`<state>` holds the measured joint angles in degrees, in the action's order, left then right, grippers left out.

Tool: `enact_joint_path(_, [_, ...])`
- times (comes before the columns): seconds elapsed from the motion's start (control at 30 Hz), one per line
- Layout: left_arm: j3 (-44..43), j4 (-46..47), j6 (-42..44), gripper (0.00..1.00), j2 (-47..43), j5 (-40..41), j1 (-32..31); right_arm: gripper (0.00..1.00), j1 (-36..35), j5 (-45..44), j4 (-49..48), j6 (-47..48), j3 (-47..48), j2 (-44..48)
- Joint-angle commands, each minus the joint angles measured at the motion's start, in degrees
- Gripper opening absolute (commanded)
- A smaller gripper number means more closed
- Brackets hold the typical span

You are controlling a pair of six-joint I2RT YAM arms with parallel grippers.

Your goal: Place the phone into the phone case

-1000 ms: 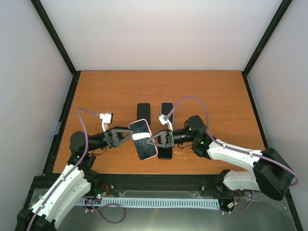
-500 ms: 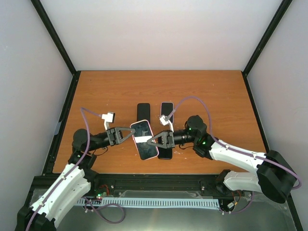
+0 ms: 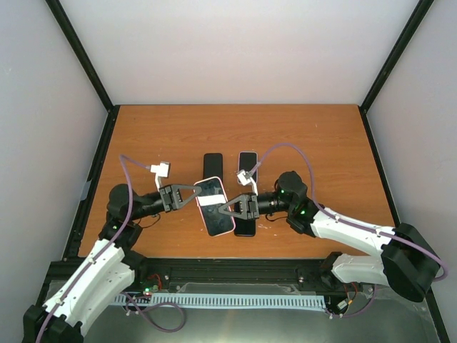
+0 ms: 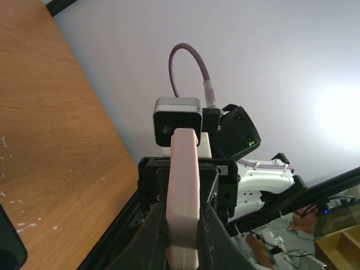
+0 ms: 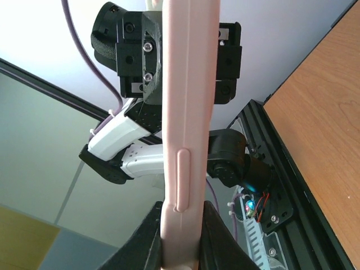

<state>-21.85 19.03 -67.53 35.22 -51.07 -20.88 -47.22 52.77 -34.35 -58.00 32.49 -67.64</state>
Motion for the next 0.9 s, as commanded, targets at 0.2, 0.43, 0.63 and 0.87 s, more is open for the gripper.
enact_joint_path(0.2, [-4.60,-4.32,2.91,0.07,3.07,1.25,0.32,0.06,-0.05,-1.91,-1.49,1.61,1.37,3.16])
enact_joint_path(0.43, [-6.88,-11.80,7.08,0.68,2.58,1.35,0.32,0.06,-0.04,-12.19,-4.72,-2.99,0.15,3.58])
enact_joint_path(0.63, [-2.07,-9.00,5.72,0.75,2.37,-3.02,0.32,0.05,0.01,-19.02,-9.72,-6.10,0.78,2.48])
enact_joint_path(0.87, [0.12,-4.09,4.67,0.67,2.43,-5.88,0.32,0.05,-0.06,-23.23,-8.97,-5.21,3.91,0.54])
